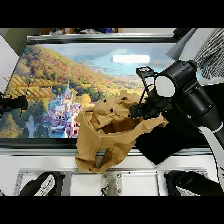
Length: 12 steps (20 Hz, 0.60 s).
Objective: Fold the clothes and pants, and hang the long-sleeved shirts on hangers.
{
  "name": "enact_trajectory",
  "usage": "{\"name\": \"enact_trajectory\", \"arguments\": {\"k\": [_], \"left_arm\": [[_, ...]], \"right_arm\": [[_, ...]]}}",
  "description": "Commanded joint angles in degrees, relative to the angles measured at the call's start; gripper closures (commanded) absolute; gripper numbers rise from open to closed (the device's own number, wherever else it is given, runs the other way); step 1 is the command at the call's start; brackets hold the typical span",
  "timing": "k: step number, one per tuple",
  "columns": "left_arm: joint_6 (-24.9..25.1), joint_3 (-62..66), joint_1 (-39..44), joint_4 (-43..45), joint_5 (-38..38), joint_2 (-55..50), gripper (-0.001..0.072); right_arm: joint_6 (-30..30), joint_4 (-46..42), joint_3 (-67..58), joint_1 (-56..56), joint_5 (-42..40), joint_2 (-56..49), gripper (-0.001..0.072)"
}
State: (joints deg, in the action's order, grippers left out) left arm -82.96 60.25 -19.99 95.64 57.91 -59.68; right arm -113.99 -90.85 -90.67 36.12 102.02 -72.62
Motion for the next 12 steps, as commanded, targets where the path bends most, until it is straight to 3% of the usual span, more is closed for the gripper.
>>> {"name": "enact_trajectory", "arguments": {"k": [1,6,12], "left_arm": [[0.24,-0.02,-1.42,9.09,-9.68,-9.66,-0.0013],[0.24,0.00,-1.68,19.37,-18.64,-20.83,-0.0013],[0.17,3.61,-4.48,24.30,-21.33,-30.62,-0.0013]], "right_arm": [[-0.02,0.02,0.02,0.04,0.02,-0.02,0.0693],[-0.02,0.02,0.02,0.04,0.02,-0.02,0.0694],[-0.02,0.02,0.02,0.04,0.02,-0.42,0.0694]]}}
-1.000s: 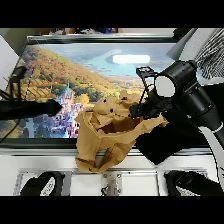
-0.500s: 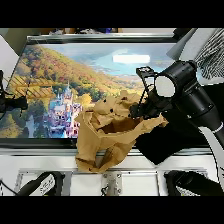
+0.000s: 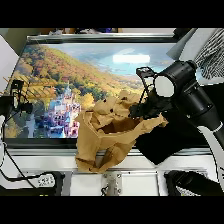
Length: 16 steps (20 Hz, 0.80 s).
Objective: Fold the clothes and pants, and hang the long-sleeved shirts on hangers.
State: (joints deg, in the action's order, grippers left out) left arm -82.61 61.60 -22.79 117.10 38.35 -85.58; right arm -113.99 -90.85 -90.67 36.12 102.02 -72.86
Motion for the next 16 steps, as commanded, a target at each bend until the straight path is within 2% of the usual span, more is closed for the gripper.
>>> {"name": "enact_trajectory", "arguments": {"k": [1,6,14,15,16], "left_arm": [[-0.20,3.98,-2.38,2.80,-1.29,-6.12,-0.0013],[-0.15,11.45,-3.04,2.80,3.26,-13.46,-0.0013],[-0.33,12.66,-3.02,2.73,3.17,-17.68,-0.0012],[-0.59,12.68,-3.02,2.73,3.15,-17.66,0.0108],[-0.59,12.68,-3.02,2.75,3.13,-17.64,0.0265]], "right_arm": [[-0.02,0.00,0.02,0.04,0.00,-0.28,0.0694],[-0.02,0.00,0.02,0.04,0.00,-0.76,0.0694],[-0.02,0.00,0.02,0.04,0.00,-0.79,0.0694],[-0.02,0.02,0.02,0.04,0.02,-0.79,0.0693],[-0.02,0.02,0.02,0.04,0.00,-0.79,0.0694]]}}
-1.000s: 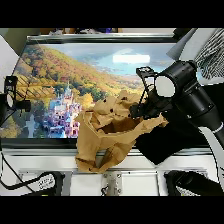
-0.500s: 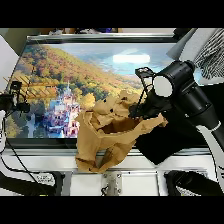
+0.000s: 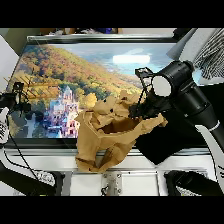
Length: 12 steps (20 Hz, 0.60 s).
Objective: Fold the clothes and pants, and hang the long-sleeved shirts on hangers.
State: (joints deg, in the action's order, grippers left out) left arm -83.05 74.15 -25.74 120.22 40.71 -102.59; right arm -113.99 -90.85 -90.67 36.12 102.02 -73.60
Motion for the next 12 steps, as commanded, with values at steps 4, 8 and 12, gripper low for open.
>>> {"name": "enact_trajectory", "arguments": {"k": [4,8,12], "left_arm": [[-0.15,0.13,-0.07,-0.37,0.33,-0.63,0.0541],[-0.20,0.13,0.17,-0.33,0.20,-0.63,0.0664],[-0.20,0.13,0.94,-0.31,0.24,-0.22,0.0694]], "right_arm": [[-0.02,0.00,0.02,0.04,0.00,-0.04,0.0694],[-0.02,0.00,0.02,0.04,0.00,-0.04,0.0693],[-0.02,0.00,0.02,0.04,0.00,-0.04,0.0694]]}}
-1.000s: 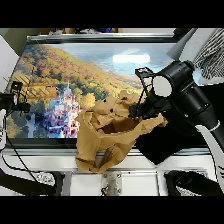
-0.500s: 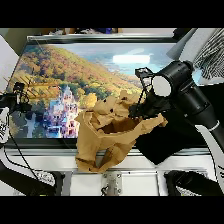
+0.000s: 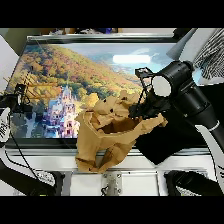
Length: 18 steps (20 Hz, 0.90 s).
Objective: Fold the clothes and pants, and hang the long-sleeved shirts on hangers.
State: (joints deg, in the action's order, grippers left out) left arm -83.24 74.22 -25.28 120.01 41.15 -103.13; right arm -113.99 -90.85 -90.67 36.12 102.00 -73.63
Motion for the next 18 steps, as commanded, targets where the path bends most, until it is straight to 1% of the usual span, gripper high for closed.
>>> {"name": "enact_trajectory", "arguments": {"k": [1,7,12,18], "left_arm": [[-0.04,0.07,0.96,-0.02,-0.24,0.98,0.0694],[-0.20,0.04,4.35,-0.11,-0.15,10.69,0.0694],[-1.68,0.04,7.63,-0.13,-0.26,20.70,0.0694],[-1.66,0.04,12.68,-0.09,-0.39,27.76,0.0695]], "right_arm": [[-0.02,0.00,0.02,0.04,0.04,-0.02,0.0694],[-0.02,0.00,0.02,0.04,0.02,-0.09,0.0694],[-0.02,0.00,0.02,0.04,0.02,-0.09,0.0694],[-0.02,0.00,0.02,0.04,0.02,-0.09,0.0694]]}}
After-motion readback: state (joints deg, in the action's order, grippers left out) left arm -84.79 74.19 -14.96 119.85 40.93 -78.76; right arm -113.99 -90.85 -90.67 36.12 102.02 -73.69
